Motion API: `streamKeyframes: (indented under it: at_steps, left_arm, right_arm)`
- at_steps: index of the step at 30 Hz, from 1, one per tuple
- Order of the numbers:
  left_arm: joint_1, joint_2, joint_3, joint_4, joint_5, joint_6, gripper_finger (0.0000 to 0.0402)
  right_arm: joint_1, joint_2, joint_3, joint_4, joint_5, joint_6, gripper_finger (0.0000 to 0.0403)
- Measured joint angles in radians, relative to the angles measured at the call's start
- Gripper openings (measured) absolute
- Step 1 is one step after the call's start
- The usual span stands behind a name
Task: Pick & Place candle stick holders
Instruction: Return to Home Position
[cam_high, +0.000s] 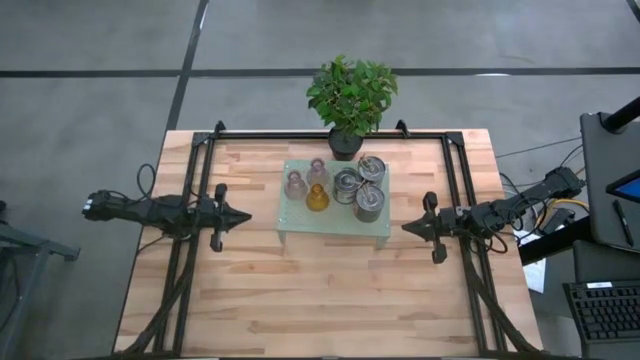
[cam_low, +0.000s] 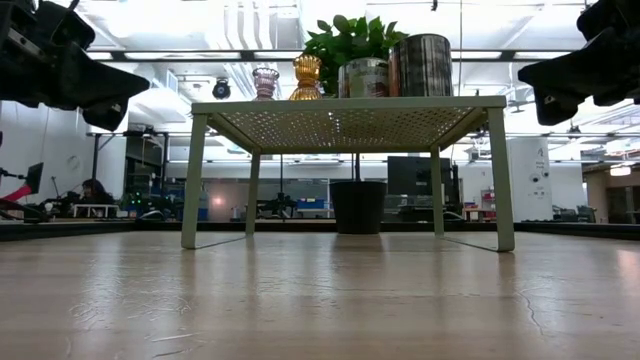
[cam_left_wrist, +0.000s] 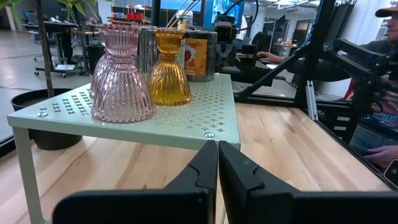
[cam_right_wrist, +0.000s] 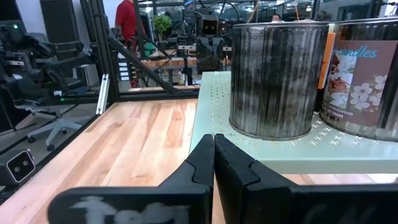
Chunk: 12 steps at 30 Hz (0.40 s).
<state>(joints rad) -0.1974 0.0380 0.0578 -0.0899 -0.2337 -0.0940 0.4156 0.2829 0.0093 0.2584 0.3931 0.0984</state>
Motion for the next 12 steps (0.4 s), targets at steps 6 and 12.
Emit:
streamKeyframes:
  at_steps: [6,12]
  left_arm:
    - [0.000,0.000,0.000,0.000,0.000,0.000,0.0012]
    - [0.000,0.000,0.000,0.000,0.000,0.000,0.0012]
  right_arm:
    - [0.000,0.000,0.000,0.000,0.000,-0.001,0.0008]
    - [0.000,0.000,0.000,0.000,0.000,-0.001,0.0008]
